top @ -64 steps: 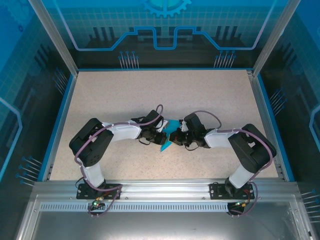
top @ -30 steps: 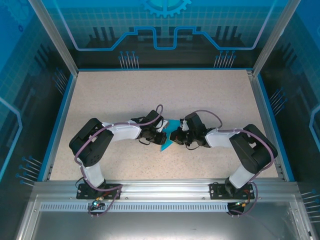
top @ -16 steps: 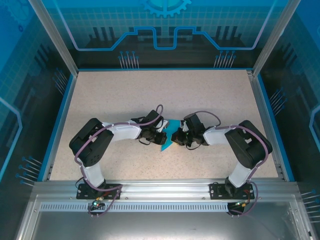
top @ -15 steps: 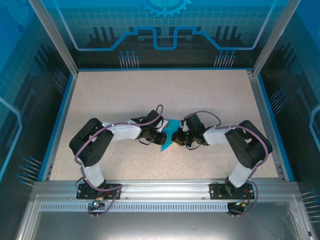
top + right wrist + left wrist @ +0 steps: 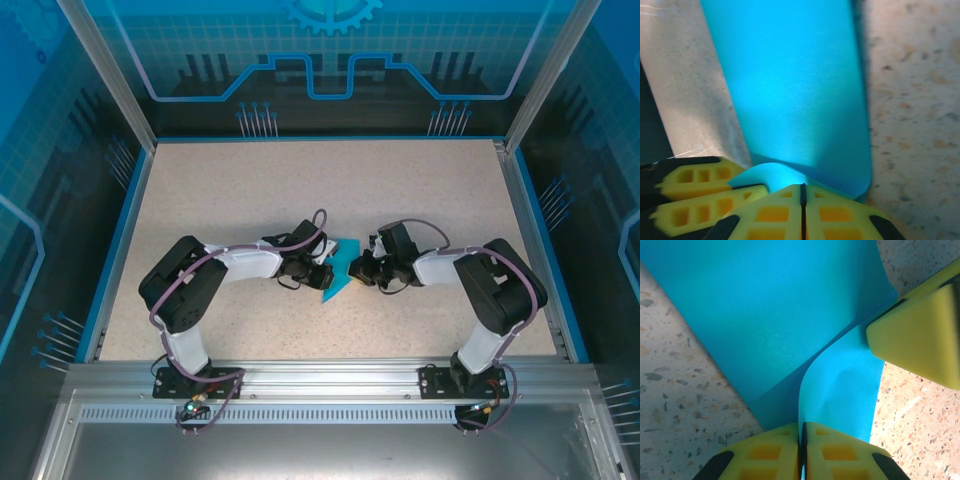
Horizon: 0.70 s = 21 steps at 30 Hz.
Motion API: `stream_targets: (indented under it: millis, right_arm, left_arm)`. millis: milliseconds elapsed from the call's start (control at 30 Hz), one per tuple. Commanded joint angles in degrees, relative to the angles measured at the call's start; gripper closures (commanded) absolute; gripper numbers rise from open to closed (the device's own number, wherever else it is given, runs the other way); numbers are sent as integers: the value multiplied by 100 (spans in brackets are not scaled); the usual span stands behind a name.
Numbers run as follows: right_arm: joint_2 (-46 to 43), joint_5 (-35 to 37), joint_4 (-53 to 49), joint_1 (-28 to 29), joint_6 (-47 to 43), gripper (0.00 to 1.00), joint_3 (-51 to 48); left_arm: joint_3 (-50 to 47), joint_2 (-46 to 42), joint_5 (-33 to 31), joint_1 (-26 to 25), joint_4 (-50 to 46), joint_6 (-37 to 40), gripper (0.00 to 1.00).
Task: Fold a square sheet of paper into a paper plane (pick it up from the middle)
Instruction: Third fold the triangle at the center of the table.
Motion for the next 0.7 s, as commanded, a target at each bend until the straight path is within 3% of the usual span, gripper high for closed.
stream_targets:
  millis: [0, 300, 500, 667]
  right_arm:
    - [223, 283, -305, -45, -379, 92, 126]
    - [-689, 326, -830, -96, -546, 91, 215]
    - [-197, 4, -672, -178, -483, 92, 399]
    - [248, 307, -765, -212, -608, 93, 426]
  left_arm:
    - [-106, 285, -24, 19, -237, 120, 89]
    - [-133, 293, -29, 18, -231, 131, 88]
    - [-124, 302, -44, 19, -212, 131, 89]
    - [-139, 318, -37, 23, -189, 130, 89]
